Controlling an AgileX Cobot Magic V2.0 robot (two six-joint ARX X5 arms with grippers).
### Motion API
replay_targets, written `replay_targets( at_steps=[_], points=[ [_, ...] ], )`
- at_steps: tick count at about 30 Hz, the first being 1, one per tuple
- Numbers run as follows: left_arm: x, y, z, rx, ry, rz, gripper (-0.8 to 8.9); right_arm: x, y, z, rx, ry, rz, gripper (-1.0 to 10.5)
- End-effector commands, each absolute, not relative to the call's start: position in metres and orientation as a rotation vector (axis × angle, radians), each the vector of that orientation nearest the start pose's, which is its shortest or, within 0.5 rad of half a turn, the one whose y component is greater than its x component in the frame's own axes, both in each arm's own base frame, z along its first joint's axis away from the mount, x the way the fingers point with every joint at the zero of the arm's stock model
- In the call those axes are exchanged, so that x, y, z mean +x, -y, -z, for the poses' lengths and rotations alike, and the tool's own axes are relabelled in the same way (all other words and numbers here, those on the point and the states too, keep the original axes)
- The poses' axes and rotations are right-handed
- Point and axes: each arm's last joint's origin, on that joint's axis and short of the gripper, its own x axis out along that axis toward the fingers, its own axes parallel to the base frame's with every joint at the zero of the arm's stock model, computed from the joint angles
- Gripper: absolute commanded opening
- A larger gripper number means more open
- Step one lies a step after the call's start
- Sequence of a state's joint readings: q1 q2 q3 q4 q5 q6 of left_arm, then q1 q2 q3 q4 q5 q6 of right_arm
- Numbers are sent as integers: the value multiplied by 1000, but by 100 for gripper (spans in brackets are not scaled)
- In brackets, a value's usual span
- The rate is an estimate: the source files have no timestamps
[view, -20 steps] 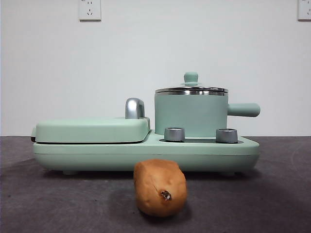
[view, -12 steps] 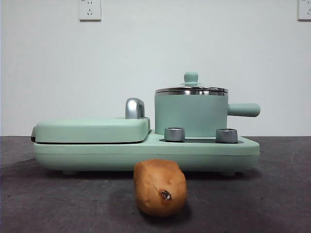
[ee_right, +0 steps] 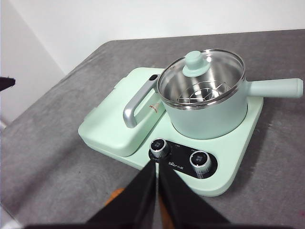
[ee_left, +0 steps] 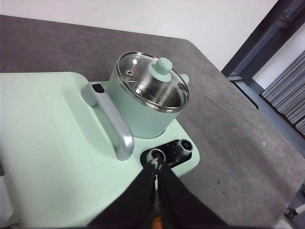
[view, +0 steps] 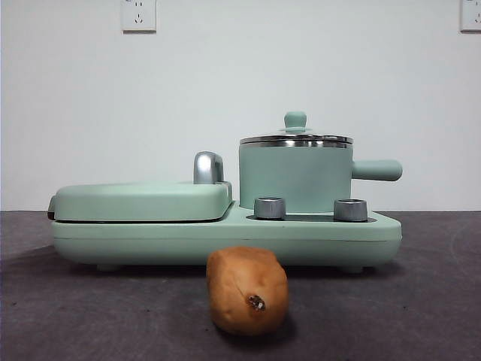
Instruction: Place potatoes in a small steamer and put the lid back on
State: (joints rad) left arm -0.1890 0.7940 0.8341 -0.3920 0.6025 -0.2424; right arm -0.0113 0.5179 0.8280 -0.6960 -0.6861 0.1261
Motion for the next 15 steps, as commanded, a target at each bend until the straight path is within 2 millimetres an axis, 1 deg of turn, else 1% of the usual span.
replay_targets(
  at_steps=[1,2,3,4,6,7,8,9,10,15],
  points=[
    [157,48,-340,-273,-401,765,22,89,-18,-337,221,-387,-657,11],
    [157,48,-340,-274,-402,765,66,89,-18,-337,220,-386,-657,13],
    [157,48,-340,-278,-404,764,133,89,-18,-337,220,-387,-653,30],
    [157,48,-340,-279,-405,764,205,89,-17,-336,219,-387,-648,72],
    [157,48,-340,-281,-405,763,397,89,-17,-337,219,-386,-646,217],
    [157,48,-340,-281,-405,763,466,89,-17,-337,219,-386,-646,283],
    [157,48,-340,-281,-405,763,512,89,-17,-337,219,-386,-646,344],
    [158,49,-340,-281,-406,763,530,89,-17,-337,219,-386,-646,390],
    [158,49,-339,-282,-407,763,530,89,-17,-337,219,-386,-646,409],
    [164,52,-340,-295,-426,771,530,89,-17,-337,219,-386,-646,413]
  ],
)
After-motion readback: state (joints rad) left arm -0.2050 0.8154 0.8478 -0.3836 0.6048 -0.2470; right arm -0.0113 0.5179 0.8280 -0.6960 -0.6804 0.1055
